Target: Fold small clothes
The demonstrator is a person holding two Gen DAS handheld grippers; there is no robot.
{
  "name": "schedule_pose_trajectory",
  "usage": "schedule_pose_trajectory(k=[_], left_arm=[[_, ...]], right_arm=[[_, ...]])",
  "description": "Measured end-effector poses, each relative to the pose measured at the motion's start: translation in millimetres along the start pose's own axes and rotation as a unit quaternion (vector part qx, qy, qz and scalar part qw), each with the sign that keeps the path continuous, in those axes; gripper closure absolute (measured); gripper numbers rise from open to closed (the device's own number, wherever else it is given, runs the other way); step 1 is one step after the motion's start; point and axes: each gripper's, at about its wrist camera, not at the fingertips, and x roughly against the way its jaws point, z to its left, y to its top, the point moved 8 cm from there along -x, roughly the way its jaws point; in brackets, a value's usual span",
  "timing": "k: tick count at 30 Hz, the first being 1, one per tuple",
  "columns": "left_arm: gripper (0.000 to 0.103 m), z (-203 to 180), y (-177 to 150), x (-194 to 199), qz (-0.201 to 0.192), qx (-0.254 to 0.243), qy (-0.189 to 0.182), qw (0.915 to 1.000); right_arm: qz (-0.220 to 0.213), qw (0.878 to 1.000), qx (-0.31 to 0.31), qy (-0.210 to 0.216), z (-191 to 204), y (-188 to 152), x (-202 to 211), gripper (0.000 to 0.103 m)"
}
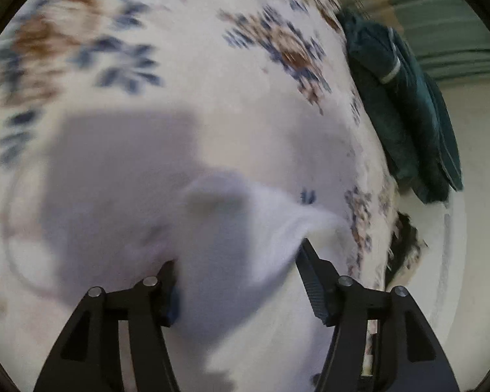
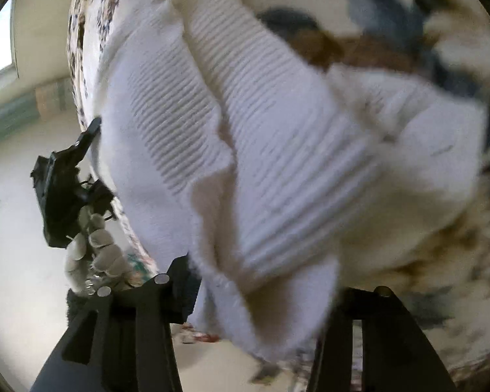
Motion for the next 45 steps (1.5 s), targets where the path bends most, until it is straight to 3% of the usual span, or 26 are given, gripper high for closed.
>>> schedule_pose_trajectory(k=[2, 5, 8, 10, 12, 13, 15, 16, 17, 21, 23, 24, 25, 28, 34, 39, 45], left_arm=[[0.045, 11.6, -11.2, 27.7, -0.035, 0.000, 0.037, 0.9987], [0.044, 46.9, -49.4, 67.5, -0.073, 0.000, 0.144, 0.9868], [0.044, 90.3, -116.4, 81.6, -0.054, 0.024, 0.227, 0.9721], [0.044, 120.7, -166.0, 65.2, -0.008, 0.050, 0.266, 0.9625], [0.042, 138.2, -193.3, 49.9, 0.006, 0.076, 0.265, 0.9612], [0.037, 139.3, -196.4, 48.5, -0.013, 0.072, 0.260, 0.9628], [0.021, 137.3, -195.2, 45.7, -0.043, 0.074, 0.240, 0.9670], [0.007, 137.0, -194.5, 43.1, -0.043, 0.075, 0.235, 0.9682], [0.000, 134.9, -191.6, 36.4, -0.039, 0.073, 0.228, 0.9701], [0.000, 135.4, -188.6, 19.3, -0.029, 0.063, 0.311, 0.9478], [0.000, 135.6, -188.3, 18.3, -0.030, 0.072, 0.320, 0.9441], [0.000, 136.6, -187.8, 18.5, -0.021, 0.075, 0.317, 0.9453], [0.000, 136.2, -186.3, 18.7, -0.015, 0.080, 0.313, 0.9463], [0.000, 129.3, -183.2, 32.1, -0.012, 0.103, 0.293, 0.9506], [0.000, 99.0, -179.7, 79.2, -0.053, 0.129, 0.257, 0.9562], [0.000, 75.4, -160.9, 85.7, -0.067, 0.100, 0.244, 0.9622], [0.000, 62.3, -141.3, 44.8, -0.037, 0.051, 0.243, 0.9680]], right_arm=[[-0.002, 0.999, 0.024, -0.031, -1.4, -2.7, 17.6, 0.053], [-0.018, 0.995, 0.058, -0.080, -3.3, -8.7, 51.0, 0.053], [-0.059, 0.986, 0.074, -0.134, -10.3, -2.7, 90.9, 0.053], [-0.091, 0.981, 0.078, -0.155, -6.9, 5.2, 106.1, 0.053], [-0.097, 0.979, 0.098, -0.152, 7.4, 14.9, 106.0, 0.053], [-0.092, 0.979, 0.110, -0.143, 17.2, 20.9, 100.0, 0.053], [-0.075, 0.979, 0.128, -0.138, 31.7, 32.0, 85.2, 0.053], [-0.063, 0.979, 0.138, -0.137, 36.3, 36.4, 82.4, 0.053], [-0.051, 0.978, 0.149, -0.138, 44.2, 40.8, 72.1, 0.053], [0.017, 0.972, 0.180, -0.148, 51.8, 54.7, 34.1, 0.053], [0.040, 0.973, 0.172, -0.151, 42.3, 57.3, 18.4, 0.058], [0.046, 0.974, 0.171, -0.142, 41.1, 57.1, 14.6, 0.072], [0.041, 0.975, 0.170, -0.140, 40.0, 56.1, 14.5, 0.100], [0.012, 0.975, 0.186, -0.120, 53.3, 50.2, 28.4, 0.100], [-0.094, 0.975, 0.162, -0.122, 36.5, 65.3, 112.8, 0.102], [-0.085, 0.979, 0.119, -0.142, -16.8, 88.9, 113.4, 0.102], [-0.032, 0.993, 0.075, -0.086, -16.5, 92.0, 51.5, 0.099]])
